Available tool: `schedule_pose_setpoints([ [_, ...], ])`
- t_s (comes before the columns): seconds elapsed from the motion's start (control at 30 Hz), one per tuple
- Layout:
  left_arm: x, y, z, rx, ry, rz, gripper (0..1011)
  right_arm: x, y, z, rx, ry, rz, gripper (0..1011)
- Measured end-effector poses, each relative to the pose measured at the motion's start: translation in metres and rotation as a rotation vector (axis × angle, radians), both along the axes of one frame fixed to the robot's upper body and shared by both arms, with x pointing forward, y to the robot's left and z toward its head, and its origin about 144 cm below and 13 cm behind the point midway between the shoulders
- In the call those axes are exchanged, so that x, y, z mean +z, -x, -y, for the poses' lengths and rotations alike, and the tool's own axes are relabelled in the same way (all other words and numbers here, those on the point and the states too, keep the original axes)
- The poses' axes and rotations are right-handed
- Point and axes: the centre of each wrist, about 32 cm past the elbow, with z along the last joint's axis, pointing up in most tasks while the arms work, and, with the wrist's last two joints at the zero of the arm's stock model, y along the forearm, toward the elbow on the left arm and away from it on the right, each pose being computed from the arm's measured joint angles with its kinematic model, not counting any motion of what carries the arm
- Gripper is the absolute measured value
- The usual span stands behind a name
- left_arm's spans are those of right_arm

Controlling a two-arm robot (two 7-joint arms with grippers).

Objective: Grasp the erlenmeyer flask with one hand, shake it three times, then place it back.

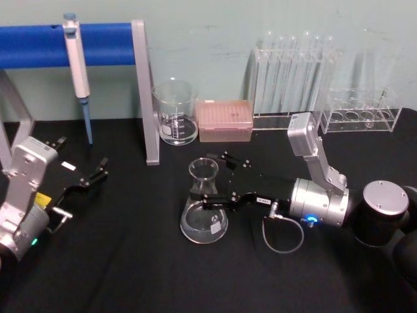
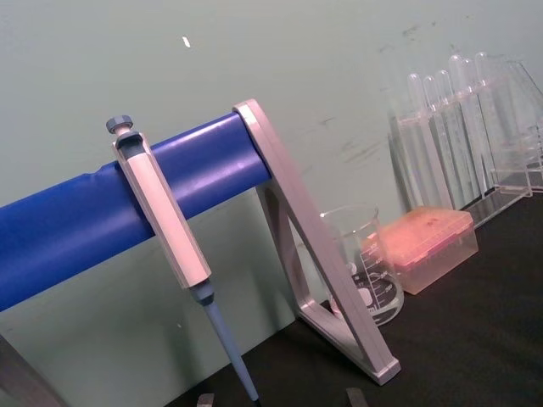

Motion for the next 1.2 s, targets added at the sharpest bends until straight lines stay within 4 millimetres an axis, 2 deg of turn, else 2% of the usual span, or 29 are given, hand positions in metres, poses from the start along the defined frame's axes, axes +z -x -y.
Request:
schedule_pose_setpoints([
  [0.4, 0.0000, 0.0000, 0.0000, 0.000, 0.000, 0.000, 1001, -0.0001, 0.0001, 0.0001, 0.000, -0.001, 0.000, 996],
  [0.57, 0.0000, 0.0000, 0.0000, 0.000, 0.000, 0.000, 1001, -0.0001, 0.0002, 0.0002, -0.001, -0.002, 0.000, 903],
  [0.77, 0.0000, 0.0000, 0.0000, 0.000, 0.000, 0.000, 1001, -0.0003, 0.0003, 0.0002, -0.001, -0.002, 0.000, 743],
  [0.87, 0.0000, 0.0000, 0.0000, 0.000, 0.000, 0.000, 1001, -0.0003, 0.0004, 0.0002, -0.001, -0.002, 0.000, 651],
  [0.93, 0.0000, 0.0000, 0.0000, 0.000, 0.000, 0.000, 1001, -0.0003, 0.0004, 0.0002, 0.000, -0.002, 0.000, 544],
  [0.97, 0.0000, 0.0000, 0.0000, 0.000, 0.000, 0.000, 1001, -0.0003, 0.0004, 0.0001, 0.000, -0.002, 0.000, 544],
  [1.03, 0.0000, 0.0000, 0.0000, 0.000, 0.000, 0.000, 1001, -0.0003, 0.0004, 0.0001, 0.000, -0.002, 0.000, 470],
  [1.2, 0.0000, 0.0000, 0.0000, 0.000, 0.000, 0.000, 1001, -0.0003, 0.0004, 0.0002, 0.000, -0.002, 0.000, 456],
])
